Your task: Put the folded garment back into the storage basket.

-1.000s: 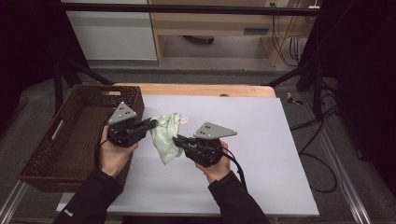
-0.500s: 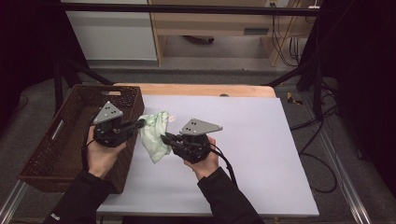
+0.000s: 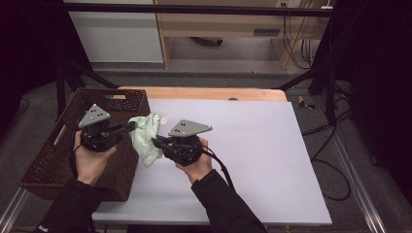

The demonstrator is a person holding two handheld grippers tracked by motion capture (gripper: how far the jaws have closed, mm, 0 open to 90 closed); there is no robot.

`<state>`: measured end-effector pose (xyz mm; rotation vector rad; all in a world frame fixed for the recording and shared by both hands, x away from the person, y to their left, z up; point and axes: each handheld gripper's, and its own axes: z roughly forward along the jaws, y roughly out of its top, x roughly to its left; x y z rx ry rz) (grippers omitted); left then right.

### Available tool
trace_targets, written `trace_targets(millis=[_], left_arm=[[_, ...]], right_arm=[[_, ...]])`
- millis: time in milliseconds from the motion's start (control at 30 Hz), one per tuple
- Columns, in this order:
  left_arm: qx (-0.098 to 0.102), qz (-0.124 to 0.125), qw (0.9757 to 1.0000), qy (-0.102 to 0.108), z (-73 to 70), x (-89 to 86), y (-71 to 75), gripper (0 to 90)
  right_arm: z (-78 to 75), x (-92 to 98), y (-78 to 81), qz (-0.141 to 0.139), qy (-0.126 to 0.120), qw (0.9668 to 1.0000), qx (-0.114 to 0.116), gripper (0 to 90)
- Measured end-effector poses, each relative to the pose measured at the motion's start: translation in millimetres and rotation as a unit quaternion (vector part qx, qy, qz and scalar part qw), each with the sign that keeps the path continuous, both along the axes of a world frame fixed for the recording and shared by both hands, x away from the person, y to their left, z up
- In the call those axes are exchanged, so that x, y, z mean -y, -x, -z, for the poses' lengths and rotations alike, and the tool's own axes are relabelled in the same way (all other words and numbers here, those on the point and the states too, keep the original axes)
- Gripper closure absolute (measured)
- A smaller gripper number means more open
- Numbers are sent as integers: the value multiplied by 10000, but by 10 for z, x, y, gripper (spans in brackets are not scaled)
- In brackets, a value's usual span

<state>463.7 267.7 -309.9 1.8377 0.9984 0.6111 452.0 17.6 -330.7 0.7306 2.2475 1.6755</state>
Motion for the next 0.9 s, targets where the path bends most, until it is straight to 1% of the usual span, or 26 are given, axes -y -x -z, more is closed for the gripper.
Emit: trace_targets(millis=[400, 600, 800, 900], left_arm=[[4, -204, 9998, 7, -17, -219, 15, 845], [20, -350, 9994, 75, -25, -361, 16, 845], [4, -489, 9988, 58, -18, -468, 0, 845], [-14, -554, 9985, 15, -12, -519, -13, 845]], right_arm=[[-3, -252, -49, -119, 11, 9999, 34, 858], [-15, -388, -71, -141, 0, 9999, 62, 858], [2, -530, -106, -149, 21, 9999, 61, 858], [16, -597, -127, -160, 43, 9998, 89, 858]])
